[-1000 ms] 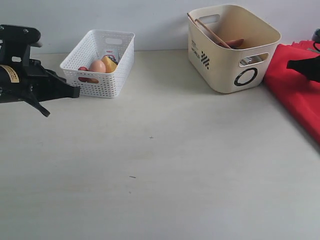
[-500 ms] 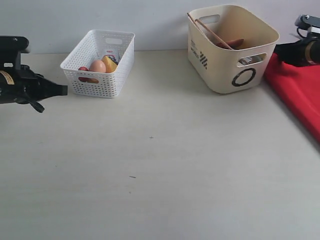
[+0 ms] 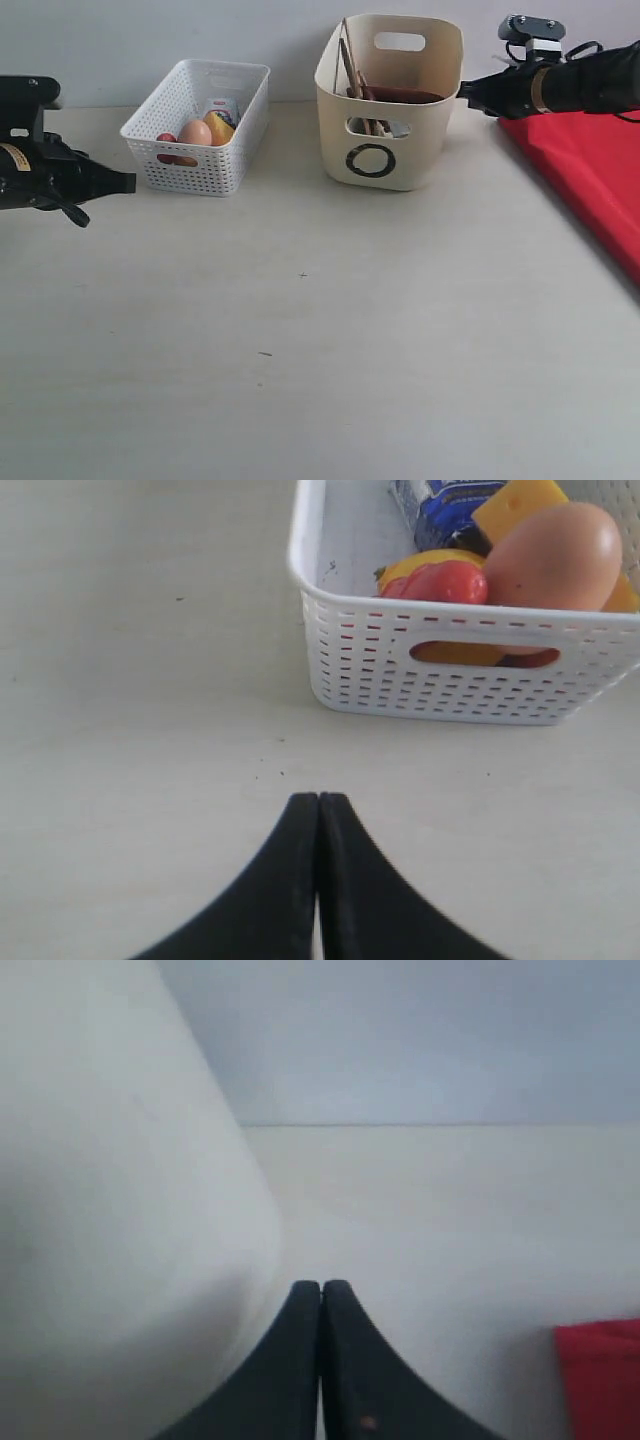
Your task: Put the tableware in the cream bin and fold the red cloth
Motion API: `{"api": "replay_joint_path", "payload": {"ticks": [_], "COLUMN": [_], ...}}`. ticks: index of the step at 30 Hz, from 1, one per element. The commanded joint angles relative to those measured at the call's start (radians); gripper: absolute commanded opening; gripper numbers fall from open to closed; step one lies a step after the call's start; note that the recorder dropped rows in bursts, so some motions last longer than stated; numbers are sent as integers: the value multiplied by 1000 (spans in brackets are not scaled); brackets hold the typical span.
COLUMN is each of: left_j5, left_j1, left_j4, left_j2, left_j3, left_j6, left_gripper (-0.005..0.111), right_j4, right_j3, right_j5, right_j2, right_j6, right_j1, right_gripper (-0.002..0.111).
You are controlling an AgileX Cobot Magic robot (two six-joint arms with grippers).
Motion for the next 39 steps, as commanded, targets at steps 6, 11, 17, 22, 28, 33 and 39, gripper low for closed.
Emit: {"api": "replay_joint_path", "payload": {"ticks": [6,11,17,22,28,33,39], "left_j5": [8,15,15,15,15,15,23], "left_j1": [2,2,2,2,2,2,2], "left_j4": [-6,-6,-6,-6,-6,-6,-6], "left_j2": [-1,-1,-1,-1,-3,-3,-3], "left_j3": [-5,-5,-5,-5,-5,-5,-5], "left_j6": [-4,-4,-4,-4,-4,-4,-4], "left_gripper": [1,1,1,1,1,1,1], "right_j4": [-2,-2,-2,-2,-2,-2,-2], "right_j3": [9,67,162,169,98,37,17], "right_j5": [-51,-58,-23,-2,22,24,-7], "right_j2": [-66,-66,-49,14,48,50,39], "right_j6": [107,119,80,69,42,37,35], "right_j1": [-144,-271,-374,-334,-212,-116,-95], "right_gripper": [0,0,0,0,0,0,0]}}
